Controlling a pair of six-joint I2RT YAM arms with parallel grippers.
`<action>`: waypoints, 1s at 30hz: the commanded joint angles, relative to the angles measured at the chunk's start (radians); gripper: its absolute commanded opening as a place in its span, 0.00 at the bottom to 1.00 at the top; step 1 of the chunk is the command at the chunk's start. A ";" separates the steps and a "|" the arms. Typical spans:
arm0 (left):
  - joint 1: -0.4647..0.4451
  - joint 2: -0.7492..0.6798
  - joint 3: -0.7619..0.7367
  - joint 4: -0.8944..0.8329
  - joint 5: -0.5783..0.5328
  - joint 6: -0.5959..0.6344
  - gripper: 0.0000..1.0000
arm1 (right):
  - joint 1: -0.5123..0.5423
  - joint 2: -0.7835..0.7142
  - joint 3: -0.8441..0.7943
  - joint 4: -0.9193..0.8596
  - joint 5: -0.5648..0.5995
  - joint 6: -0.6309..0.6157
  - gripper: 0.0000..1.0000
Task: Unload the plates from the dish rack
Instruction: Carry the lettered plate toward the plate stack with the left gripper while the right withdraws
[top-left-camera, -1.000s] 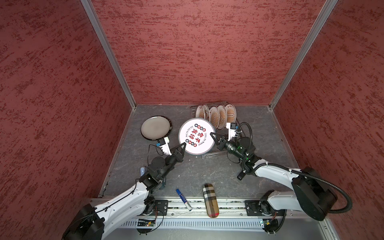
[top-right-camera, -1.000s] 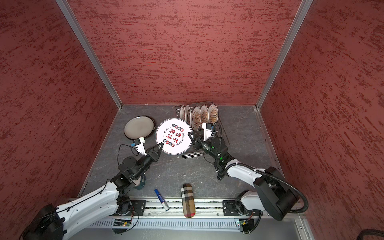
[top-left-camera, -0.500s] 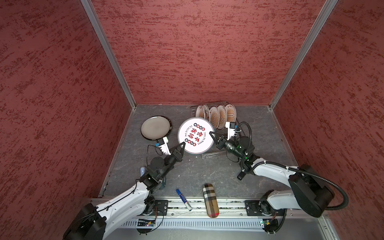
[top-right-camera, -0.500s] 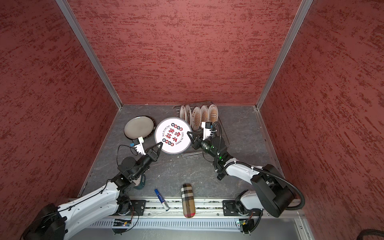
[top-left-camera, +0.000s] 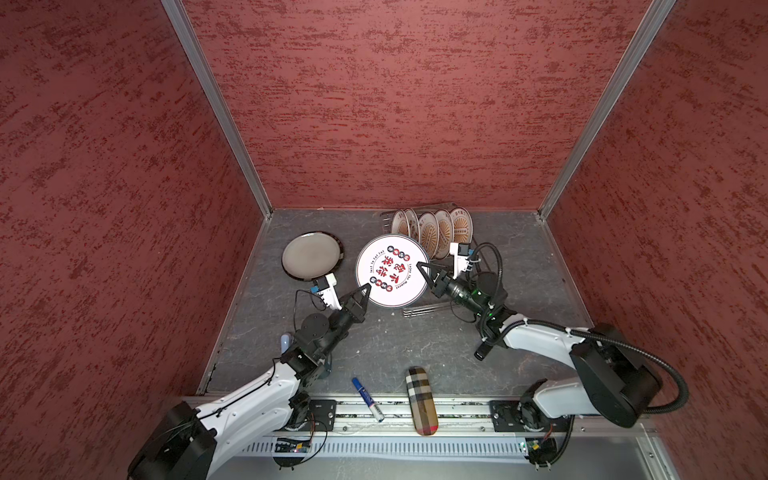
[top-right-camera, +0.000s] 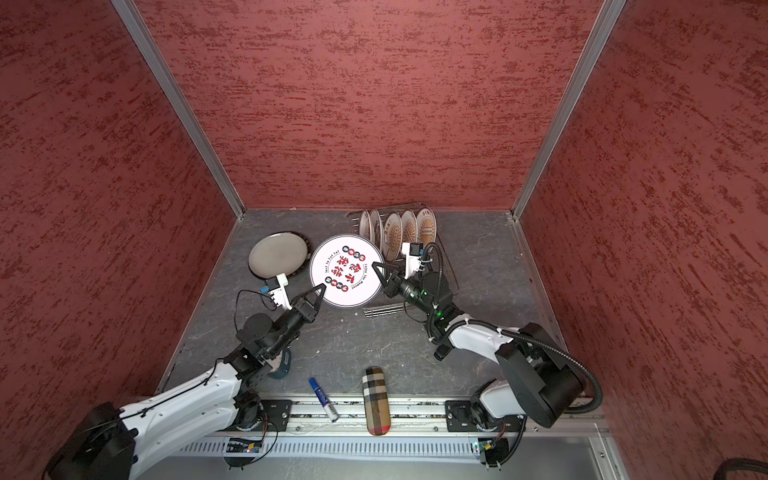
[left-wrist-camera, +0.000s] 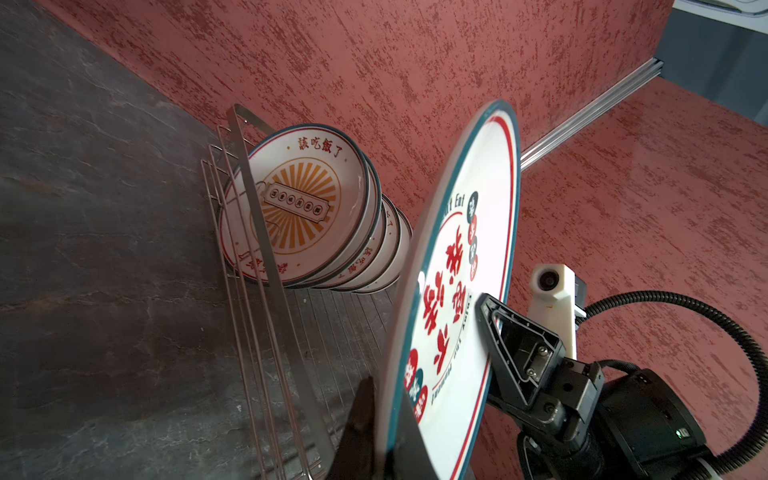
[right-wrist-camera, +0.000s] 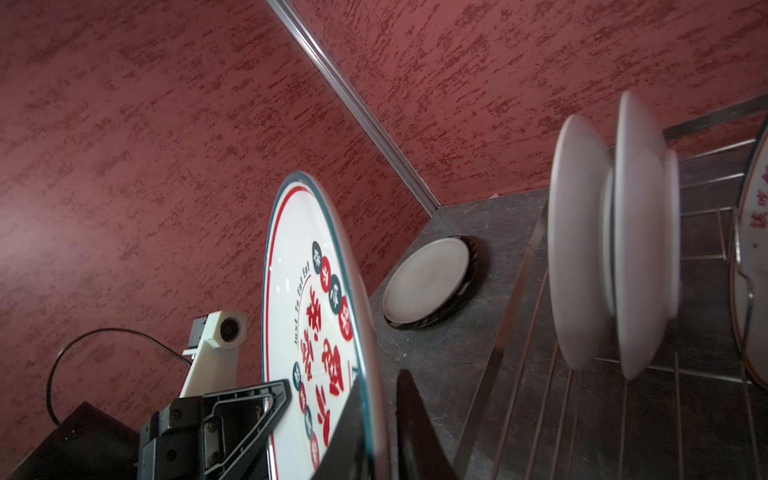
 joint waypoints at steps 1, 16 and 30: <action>-0.005 -0.018 0.000 0.062 0.055 -0.036 0.00 | 0.015 0.014 0.042 0.012 -0.064 0.012 0.27; 0.075 -0.123 -0.058 -0.026 -0.069 -0.172 0.00 | 0.028 0.046 0.084 -0.104 -0.037 -0.037 0.99; 0.165 -0.298 -0.060 -0.380 -0.196 -0.250 0.00 | 0.061 -0.053 0.035 -0.125 0.094 -0.116 0.99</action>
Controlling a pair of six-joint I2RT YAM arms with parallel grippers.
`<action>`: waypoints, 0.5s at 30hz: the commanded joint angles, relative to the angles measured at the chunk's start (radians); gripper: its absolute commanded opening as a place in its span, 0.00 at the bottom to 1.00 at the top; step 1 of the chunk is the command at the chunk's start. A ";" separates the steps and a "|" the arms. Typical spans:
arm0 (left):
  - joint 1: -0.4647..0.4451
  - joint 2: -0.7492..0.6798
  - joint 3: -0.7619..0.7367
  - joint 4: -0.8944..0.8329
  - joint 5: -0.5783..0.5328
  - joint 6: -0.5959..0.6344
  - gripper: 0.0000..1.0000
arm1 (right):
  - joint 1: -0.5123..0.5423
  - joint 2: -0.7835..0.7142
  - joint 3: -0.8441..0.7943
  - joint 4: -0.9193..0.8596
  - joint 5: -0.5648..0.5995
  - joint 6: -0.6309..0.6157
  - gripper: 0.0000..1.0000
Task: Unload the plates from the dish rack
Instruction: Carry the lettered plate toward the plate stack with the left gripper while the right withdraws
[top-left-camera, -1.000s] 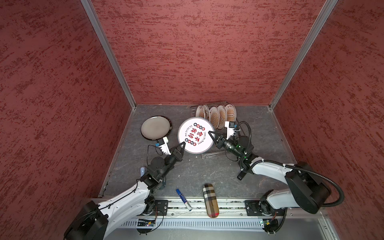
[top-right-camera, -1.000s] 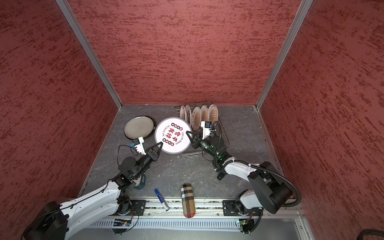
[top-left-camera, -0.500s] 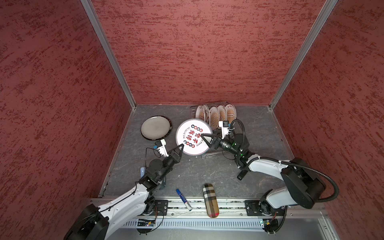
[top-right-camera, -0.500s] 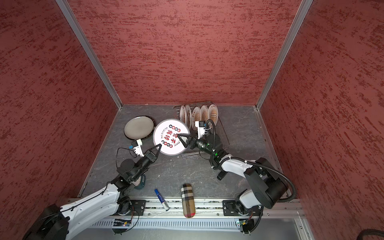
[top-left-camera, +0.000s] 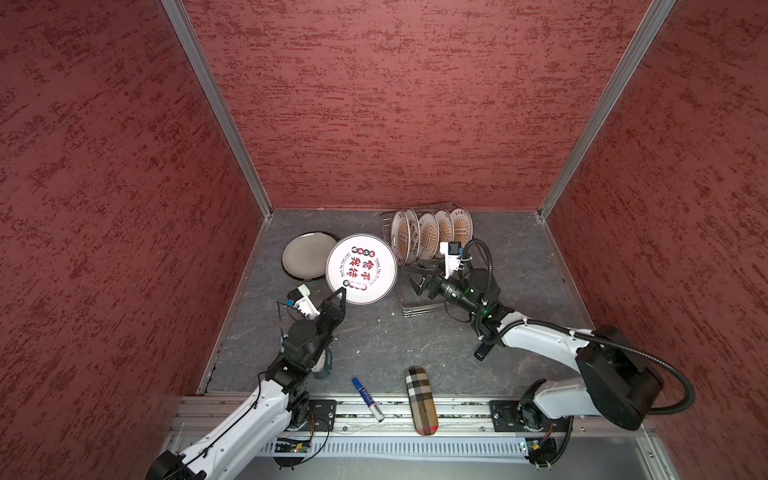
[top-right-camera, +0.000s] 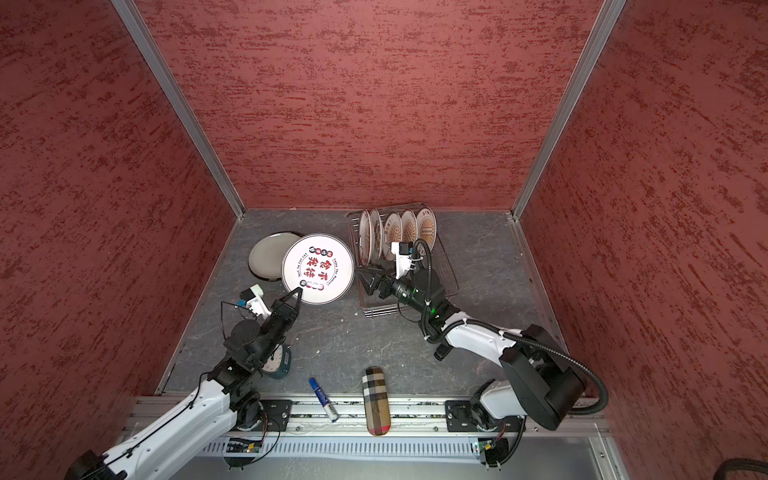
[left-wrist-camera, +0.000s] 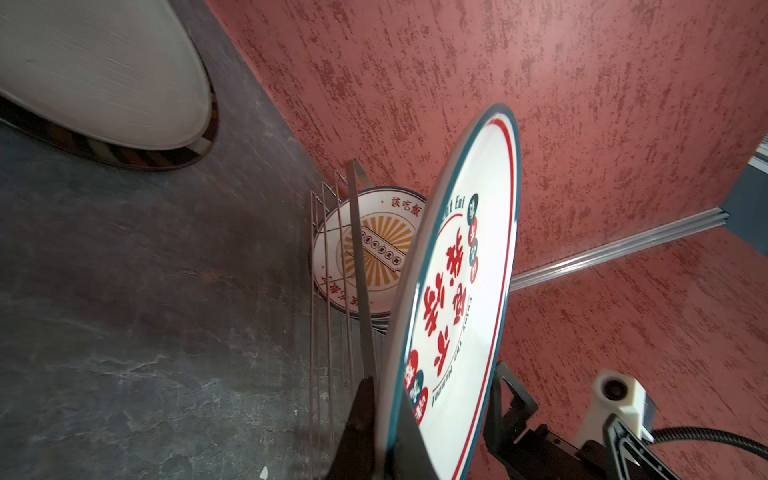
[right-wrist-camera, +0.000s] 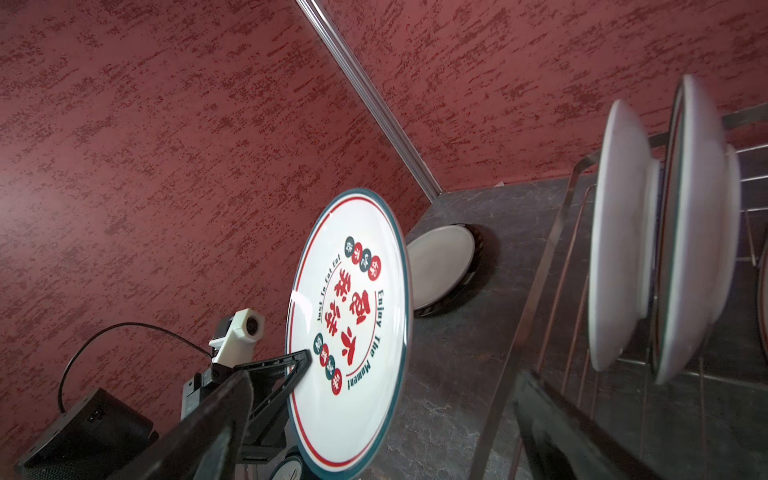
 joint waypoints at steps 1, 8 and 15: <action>0.005 -0.037 0.026 -0.119 -0.078 -0.031 0.00 | 0.013 -0.028 -0.024 0.021 0.030 -0.048 0.99; 0.022 0.009 0.088 -0.322 -0.091 -0.120 0.00 | 0.035 -0.011 -0.005 0.022 -0.032 -0.093 0.99; 0.039 0.121 0.140 -0.369 -0.022 -0.205 0.00 | 0.093 0.059 0.128 -0.196 -0.046 -0.235 0.99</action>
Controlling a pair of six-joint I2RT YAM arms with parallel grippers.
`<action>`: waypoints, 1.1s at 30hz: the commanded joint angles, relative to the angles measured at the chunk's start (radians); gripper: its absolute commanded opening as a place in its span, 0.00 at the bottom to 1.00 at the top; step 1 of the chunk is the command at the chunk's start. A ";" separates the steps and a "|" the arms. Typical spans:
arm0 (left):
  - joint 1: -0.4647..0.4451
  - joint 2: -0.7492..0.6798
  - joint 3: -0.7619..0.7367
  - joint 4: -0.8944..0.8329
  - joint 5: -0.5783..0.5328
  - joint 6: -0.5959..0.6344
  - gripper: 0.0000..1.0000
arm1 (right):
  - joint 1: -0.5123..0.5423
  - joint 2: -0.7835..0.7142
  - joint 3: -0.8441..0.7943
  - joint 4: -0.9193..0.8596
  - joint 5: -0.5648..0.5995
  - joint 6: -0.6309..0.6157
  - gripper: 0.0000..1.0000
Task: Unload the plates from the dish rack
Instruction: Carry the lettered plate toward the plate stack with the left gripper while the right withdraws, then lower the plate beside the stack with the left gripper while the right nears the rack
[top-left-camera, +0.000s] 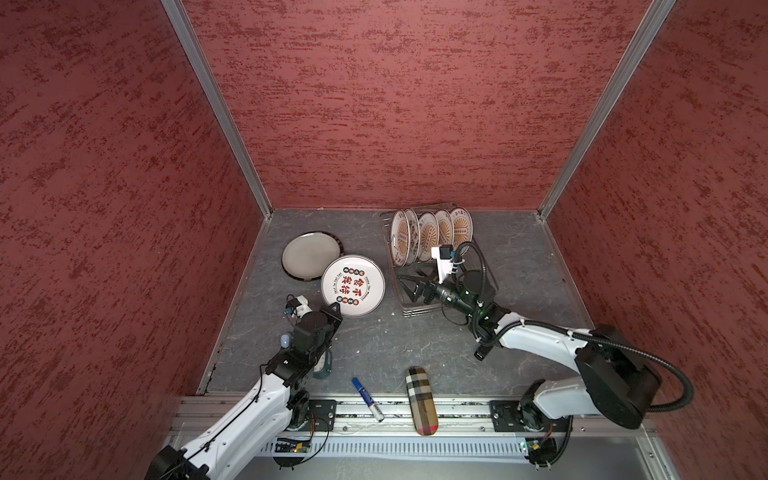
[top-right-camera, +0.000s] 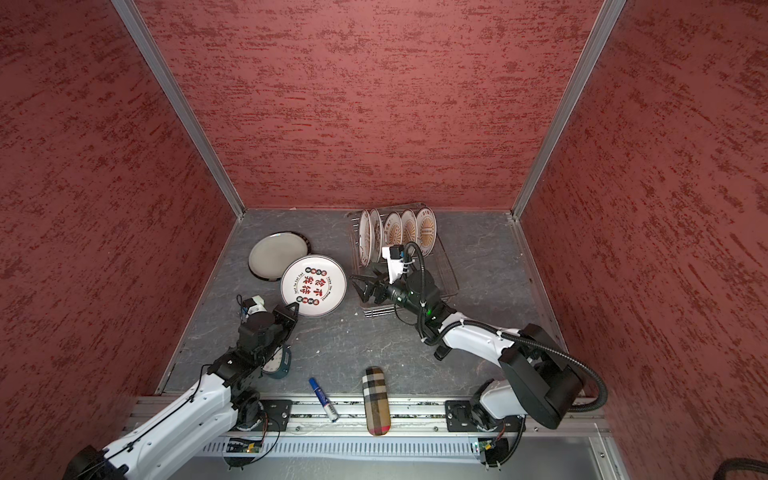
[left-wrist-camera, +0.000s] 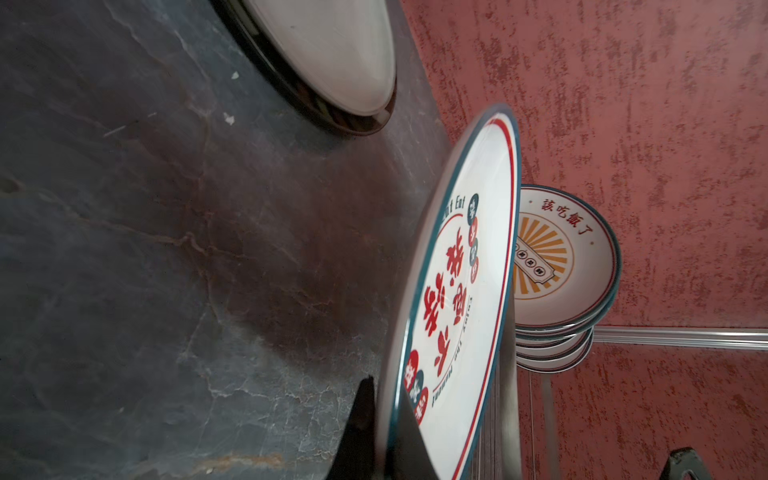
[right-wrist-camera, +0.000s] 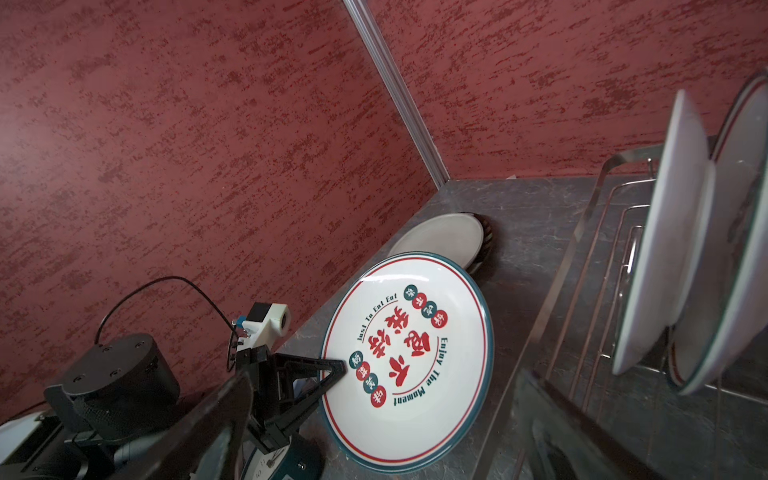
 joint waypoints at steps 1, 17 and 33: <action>0.012 0.040 0.070 -0.009 0.030 -0.076 0.00 | 0.057 0.027 0.105 -0.173 0.027 -0.137 0.99; 0.040 0.186 0.109 -0.029 0.068 -0.164 0.00 | 0.109 0.137 0.213 -0.313 0.132 -0.205 0.99; 0.058 0.295 0.144 -0.046 0.126 -0.226 0.00 | 0.127 0.207 0.283 -0.366 0.128 -0.231 0.99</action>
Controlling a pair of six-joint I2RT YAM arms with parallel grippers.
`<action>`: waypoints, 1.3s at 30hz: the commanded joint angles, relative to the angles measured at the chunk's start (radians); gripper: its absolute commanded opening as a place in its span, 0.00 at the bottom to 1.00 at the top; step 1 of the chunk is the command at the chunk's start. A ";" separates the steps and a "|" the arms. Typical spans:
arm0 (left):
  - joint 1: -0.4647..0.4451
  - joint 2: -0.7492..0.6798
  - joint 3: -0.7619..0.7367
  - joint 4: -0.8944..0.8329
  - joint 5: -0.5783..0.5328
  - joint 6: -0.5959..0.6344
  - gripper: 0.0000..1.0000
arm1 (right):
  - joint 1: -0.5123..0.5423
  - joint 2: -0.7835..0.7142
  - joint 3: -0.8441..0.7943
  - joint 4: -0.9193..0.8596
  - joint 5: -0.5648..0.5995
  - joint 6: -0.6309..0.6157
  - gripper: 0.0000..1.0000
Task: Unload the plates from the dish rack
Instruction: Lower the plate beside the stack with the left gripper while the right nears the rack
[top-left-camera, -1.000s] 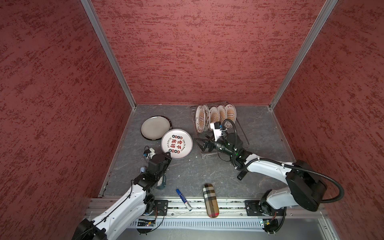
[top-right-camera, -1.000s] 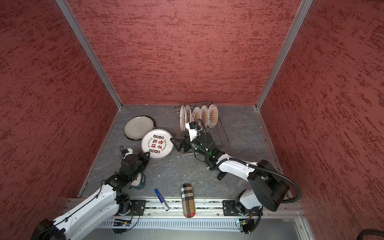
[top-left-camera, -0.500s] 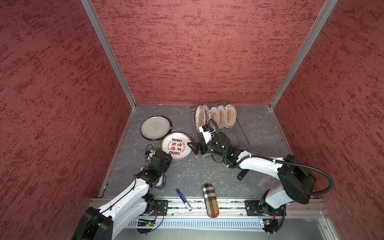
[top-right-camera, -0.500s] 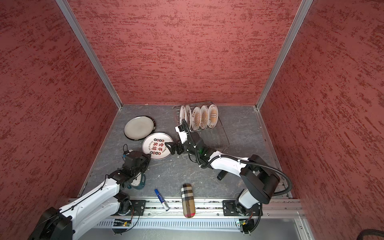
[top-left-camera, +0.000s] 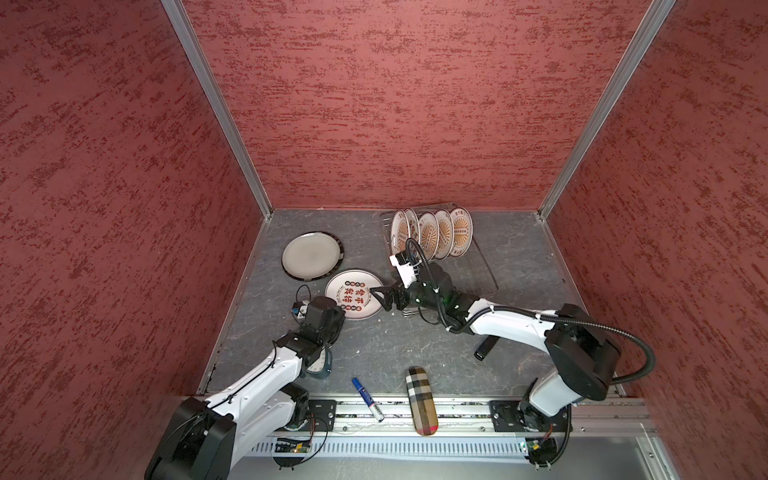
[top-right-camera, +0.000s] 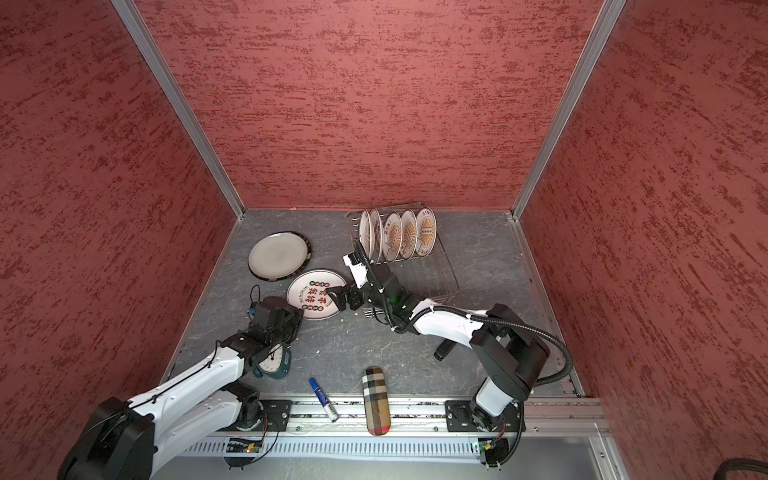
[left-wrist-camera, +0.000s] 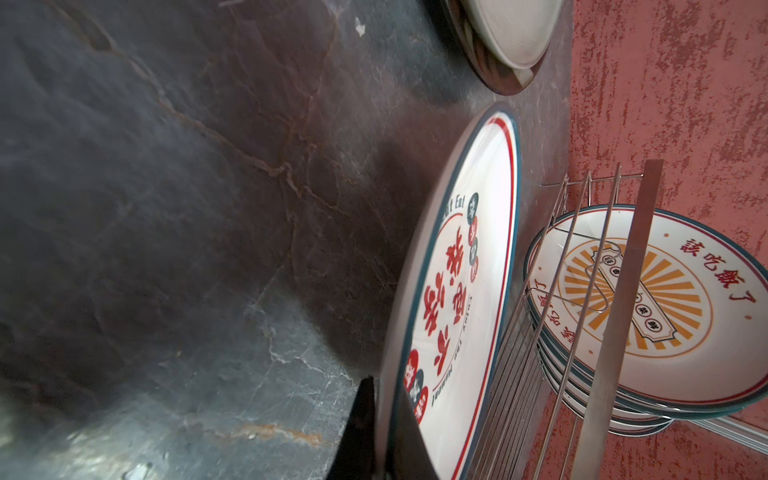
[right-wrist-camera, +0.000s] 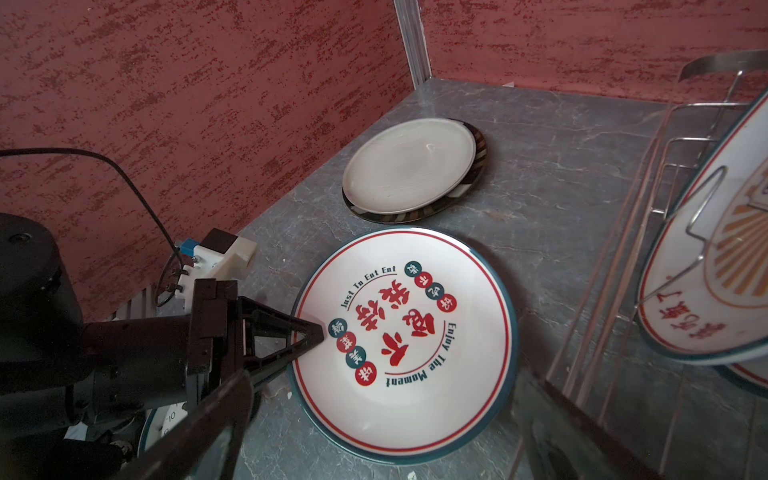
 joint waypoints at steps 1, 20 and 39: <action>0.003 0.010 0.025 0.051 0.015 -0.023 0.00 | 0.007 0.012 0.049 -0.018 0.009 -0.024 0.99; 0.016 0.166 0.052 0.091 0.046 -0.079 0.22 | 0.013 0.055 0.093 -0.077 0.000 -0.048 0.99; -0.005 0.228 0.090 0.047 -0.029 -0.114 0.42 | 0.013 0.069 0.110 -0.095 -0.007 -0.072 0.99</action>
